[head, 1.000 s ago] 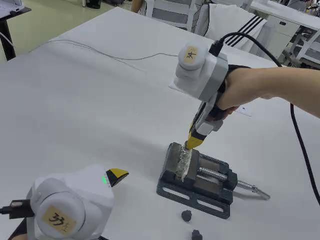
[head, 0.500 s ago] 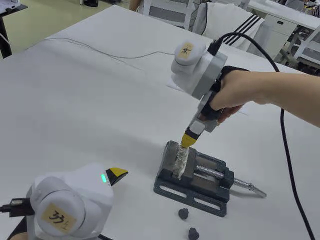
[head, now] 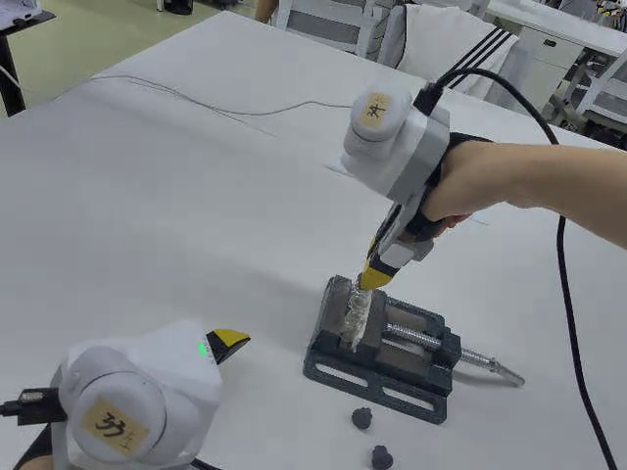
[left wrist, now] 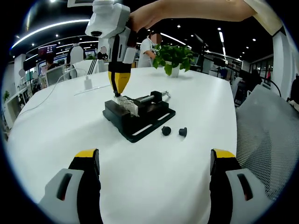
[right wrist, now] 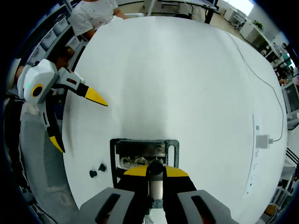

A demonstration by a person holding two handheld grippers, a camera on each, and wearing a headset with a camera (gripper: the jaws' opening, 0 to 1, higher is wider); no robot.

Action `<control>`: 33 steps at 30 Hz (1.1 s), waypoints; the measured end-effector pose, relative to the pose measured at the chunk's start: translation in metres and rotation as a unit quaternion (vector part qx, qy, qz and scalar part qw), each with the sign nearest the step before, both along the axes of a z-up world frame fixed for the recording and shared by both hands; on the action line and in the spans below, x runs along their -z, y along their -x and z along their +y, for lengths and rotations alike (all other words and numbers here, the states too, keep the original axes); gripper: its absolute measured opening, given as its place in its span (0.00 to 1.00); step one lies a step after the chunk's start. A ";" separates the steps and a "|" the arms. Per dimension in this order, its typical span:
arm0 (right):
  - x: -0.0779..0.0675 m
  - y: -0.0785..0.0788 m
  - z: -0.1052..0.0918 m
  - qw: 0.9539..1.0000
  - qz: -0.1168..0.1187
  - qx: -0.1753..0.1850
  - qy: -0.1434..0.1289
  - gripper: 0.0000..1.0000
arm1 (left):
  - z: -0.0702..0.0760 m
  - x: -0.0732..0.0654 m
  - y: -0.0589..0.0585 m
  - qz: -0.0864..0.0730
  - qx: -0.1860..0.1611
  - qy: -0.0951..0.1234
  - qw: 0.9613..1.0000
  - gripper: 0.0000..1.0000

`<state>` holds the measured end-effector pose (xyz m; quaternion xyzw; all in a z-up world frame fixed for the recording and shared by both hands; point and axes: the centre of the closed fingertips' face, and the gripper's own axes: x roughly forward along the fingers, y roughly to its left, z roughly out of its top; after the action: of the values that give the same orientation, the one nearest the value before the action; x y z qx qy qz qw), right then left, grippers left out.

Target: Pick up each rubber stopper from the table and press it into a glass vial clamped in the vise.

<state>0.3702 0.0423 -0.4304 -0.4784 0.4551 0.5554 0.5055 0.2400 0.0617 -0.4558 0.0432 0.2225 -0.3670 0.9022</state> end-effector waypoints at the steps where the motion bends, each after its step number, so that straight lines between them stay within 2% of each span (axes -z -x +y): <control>1: 0.000 0.000 0.000 1.000 0.000 0.001 -0.003 0.07 | 0.000 0.000 0.000 0.000 0.000 0.000 1.000 0.98; 6: -0.001 0.001 0.001 1.000 0.003 -0.001 -0.013 0.07 | 0.000 0.001 0.001 0.001 0.000 -0.001 1.000 0.98; 10: -0.001 0.001 0.001 1.000 0.000 -0.019 -0.013 0.07 | -0.001 0.001 0.001 0.002 0.000 0.000 1.000 0.98; 12: 0.000 -0.003 0.001 0.999 -0.002 -0.032 -0.013 0.07 | -0.001 0.001 0.001 0.002 0.000 0.001 1.000 0.98; 13: 0.001 -0.005 0.001 0.999 -0.003 -0.036 -0.011 0.09 | -0.001 0.000 0.000 0.001 0.000 0.001 1.000 0.98; 16: 0.006 -0.004 -0.001 0.999 -0.005 -0.043 -0.007 0.20 | 0.000 0.000 0.000 0.001 -0.002 0.002 1.000 0.98; 17: 0.007 -0.005 -0.001 0.999 -0.004 -0.052 -0.012 0.21 | 0.000 0.000 0.000 0.001 -0.002 0.002 1.000 0.98; 19: 0.004 -0.008 0.000 0.999 -0.001 -0.050 -0.021 0.20 | 0.002 0.000 0.000 0.001 -0.003 0.002 1.000 0.98; 22: -0.004 -0.003 0.000 0.997 0.021 -0.063 -0.033 0.20 | 0.004 0.002 0.000 0.003 -0.004 0.000 1.000 0.98; 24: -0.009 -0.004 -0.003 0.997 0.016 -0.072 -0.032 0.19 | 0.006 0.002 0.000 0.003 -0.006 -0.001 1.000 0.98; 25: -0.008 -0.007 0.000 0.994 0.012 -0.098 -0.044 0.19 | 0.007 0.002 0.000 0.004 -0.008 0.000 1.000 0.98; 27: -0.009 -0.003 0.000 0.991 0.024 -0.122 -0.054 0.18 | 0.008 0.002 -0.001 0.003 -0.009 -0.001 1.000 0.98; 28: -0.008 -0.002 -0.003 0.992 0.026 -0.111 -0.046 0.16 | 0.009 0.002 -0.001 0.003 -0.010 -0.001 1.000 0.98; 30: -0.008 -0.005 -0.002 0.991 0.018 -0.124 -0.046 0.14 | 0.010 0.001 -0.001 0.003 -0.012 -0.001 1.000 0.98; 33: -0.008 -0.006 -0.002 0.991 0.019 -0.123 -0.047 0.10 | 0.011 0.002 -0.001 0.004 -0.012 -0.001 1.000 0.98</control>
<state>0.3760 0.0405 -0.4225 -0.4956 0.3762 0.6430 0.4466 0.2414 0.0724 -0.4576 0.0400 0.2273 -0.3559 0.9056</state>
